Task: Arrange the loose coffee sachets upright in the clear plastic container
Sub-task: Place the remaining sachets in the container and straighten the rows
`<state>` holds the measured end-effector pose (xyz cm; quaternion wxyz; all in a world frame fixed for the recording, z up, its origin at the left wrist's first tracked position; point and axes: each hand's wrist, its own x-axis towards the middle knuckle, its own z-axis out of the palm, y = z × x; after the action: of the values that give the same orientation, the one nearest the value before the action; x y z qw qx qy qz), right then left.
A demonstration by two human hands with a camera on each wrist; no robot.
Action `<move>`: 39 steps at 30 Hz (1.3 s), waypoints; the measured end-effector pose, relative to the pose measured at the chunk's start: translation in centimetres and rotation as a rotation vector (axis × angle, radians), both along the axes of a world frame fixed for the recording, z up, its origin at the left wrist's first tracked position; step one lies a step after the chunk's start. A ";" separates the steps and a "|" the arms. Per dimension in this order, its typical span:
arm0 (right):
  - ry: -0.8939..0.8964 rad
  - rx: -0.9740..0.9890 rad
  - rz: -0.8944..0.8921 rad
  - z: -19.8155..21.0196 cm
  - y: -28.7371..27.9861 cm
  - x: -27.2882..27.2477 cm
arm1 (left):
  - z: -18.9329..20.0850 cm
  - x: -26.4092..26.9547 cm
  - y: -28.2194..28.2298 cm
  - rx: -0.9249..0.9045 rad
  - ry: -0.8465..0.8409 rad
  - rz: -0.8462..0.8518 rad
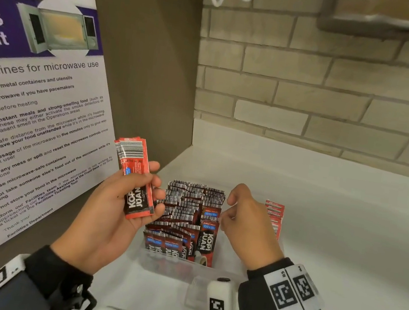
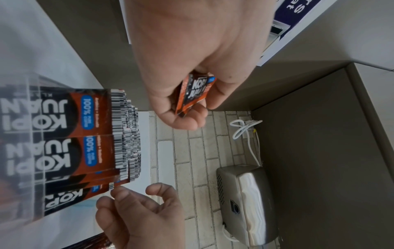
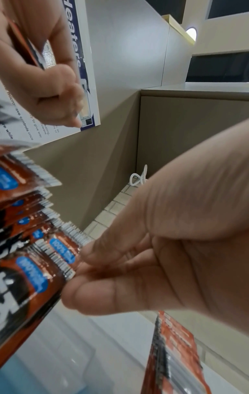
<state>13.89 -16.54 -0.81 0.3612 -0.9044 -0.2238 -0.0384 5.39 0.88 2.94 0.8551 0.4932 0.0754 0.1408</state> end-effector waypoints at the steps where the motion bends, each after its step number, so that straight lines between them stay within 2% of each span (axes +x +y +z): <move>1: 0.006 -0.001 0.003 0.0 0.0 0.0 | 0.0 0.0 -0.1 0.004 0.002 -0.001; 8: 0.032 0.092 -0.064 0.4 -1.2 0.4 | 0.0 -0.1 0.3 0.023 0.007 0.020; 12: 0.179 0.122 -0.096 1.5 -2.8 1.1 | 0.0 -0.4 1.4 0.000 -0.003 0.067; 16: 0.446 -0.077 -0.002 2.0 -3.1 0.9 | -0.6 -1.0 2.0 -0.027 -0.015 0.092; 20: 0.563 -0.330 0.112 1.5 -2.0 0.3 | -2.0 -1.6 2.6 0.045 0.009 0.127; 23: 0.643 -0.353 0.107 1.2 -1.2 0.2 | -3.4 -1.9 3.1 0.091 0.074 0.135; 28: 0.712 -0.309 0.110 0.8 0.1 0.4 | -6.0 -2.2 3.3 0.120 0.211 0.053; 30: 0.691 -0.317 0.157 0.6 0.4 0.4 | -6.6 -2.3 3.2 0.119 0.231 0.030; 33: 0.566 -0.391 0.241 -0.3 0.8 0.6 | -7.1 -2.3 3.0 0.110 0.243 0.013; 36: 0.438 -0.478 0.252 -1.7 1.3 0.8 | -7.4 -2.3 3.1 0.087 0.248 0.013; 39: 0.384 -0.460 0.247 -2.7 1.6 1.1 | -7.7 -2.3 3.3 0.074 0.254 0.021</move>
<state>14.97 -14.97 -3.48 0.1851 -0.9190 -0.2627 0.2286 3.09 4.18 -4.75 0.8183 0.5376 0.1828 0.0891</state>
